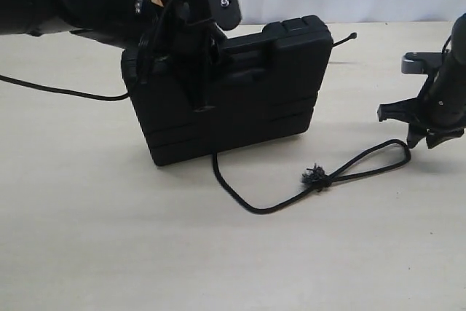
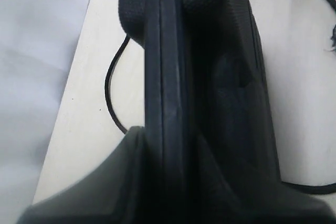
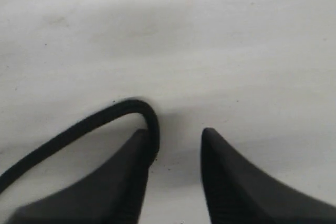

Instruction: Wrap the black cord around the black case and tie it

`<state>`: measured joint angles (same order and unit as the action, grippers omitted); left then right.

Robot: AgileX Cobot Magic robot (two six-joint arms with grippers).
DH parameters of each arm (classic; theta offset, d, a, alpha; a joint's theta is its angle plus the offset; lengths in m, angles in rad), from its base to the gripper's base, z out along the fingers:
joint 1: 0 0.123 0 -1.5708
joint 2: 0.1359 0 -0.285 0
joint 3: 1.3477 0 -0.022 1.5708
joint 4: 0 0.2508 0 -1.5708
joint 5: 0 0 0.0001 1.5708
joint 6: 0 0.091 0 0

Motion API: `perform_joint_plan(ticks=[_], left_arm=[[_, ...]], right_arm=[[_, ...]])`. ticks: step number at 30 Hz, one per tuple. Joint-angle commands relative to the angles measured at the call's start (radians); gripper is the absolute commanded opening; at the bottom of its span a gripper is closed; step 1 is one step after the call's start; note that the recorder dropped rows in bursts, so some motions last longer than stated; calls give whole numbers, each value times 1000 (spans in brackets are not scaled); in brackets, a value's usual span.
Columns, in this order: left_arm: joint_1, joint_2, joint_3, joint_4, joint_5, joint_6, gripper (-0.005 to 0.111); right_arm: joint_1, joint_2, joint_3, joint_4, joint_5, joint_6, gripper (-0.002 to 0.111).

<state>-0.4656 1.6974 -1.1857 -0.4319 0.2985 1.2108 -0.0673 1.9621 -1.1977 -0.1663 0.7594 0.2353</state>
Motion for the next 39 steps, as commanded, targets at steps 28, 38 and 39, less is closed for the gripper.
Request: perform_joint_plan(ticks=[28, 38, 39], left_arm=[[-164, -15, 8, 1009, 13, -892, 0], [-164, -15, 8, 1023, 30, -899, 0], [-168, -15, 8, 1023, 32, -899, 0]], right_arm=[[0, -559, 42, 859, 95, -1279, 72], [0, -543, 54, 1011, 216, -1605, 72], [23, -543, 54, 992, 202, -1640, 72]])
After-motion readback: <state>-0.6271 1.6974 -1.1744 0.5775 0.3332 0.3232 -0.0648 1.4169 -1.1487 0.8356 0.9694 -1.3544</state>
